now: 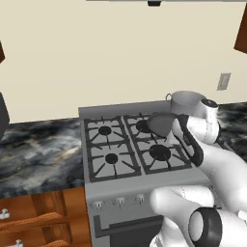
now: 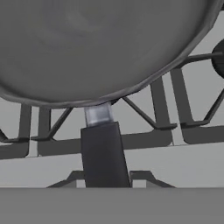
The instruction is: Move the pot and pan from the stove into the sink.
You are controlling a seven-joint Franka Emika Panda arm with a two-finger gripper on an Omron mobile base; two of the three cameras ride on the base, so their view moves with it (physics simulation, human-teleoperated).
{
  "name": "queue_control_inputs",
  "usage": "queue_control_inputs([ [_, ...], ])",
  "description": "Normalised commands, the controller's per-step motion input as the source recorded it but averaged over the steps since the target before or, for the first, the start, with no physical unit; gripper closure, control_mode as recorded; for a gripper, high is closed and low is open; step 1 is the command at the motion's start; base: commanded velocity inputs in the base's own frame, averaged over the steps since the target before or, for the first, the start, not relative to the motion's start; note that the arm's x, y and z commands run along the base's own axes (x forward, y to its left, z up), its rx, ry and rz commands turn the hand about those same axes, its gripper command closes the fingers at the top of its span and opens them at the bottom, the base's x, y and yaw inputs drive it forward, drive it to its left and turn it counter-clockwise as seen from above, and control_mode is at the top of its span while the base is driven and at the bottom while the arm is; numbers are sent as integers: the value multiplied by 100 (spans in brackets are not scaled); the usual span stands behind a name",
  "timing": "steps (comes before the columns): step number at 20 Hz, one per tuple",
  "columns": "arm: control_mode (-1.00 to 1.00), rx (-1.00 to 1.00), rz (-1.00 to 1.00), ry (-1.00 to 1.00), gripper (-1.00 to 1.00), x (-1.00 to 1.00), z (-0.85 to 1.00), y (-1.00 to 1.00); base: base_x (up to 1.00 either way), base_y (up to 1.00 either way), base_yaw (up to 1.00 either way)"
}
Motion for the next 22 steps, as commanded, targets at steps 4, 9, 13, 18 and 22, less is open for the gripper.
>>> queue_control_inputs([
  [4,-100,-2,13,3,100,-45,69,5,0,0,0],
  [9,-100,-7,20,5,100,-66,52,6,0,0,0],
  [13,-100,-7,22,1,100,-74,43,9,0,0,0],
  [18,-100,-4,21,-3,100,-68,27,14,0,0,0],
  [22,-100,0,13,-29,100,-51,10,11,0,0,0],
])
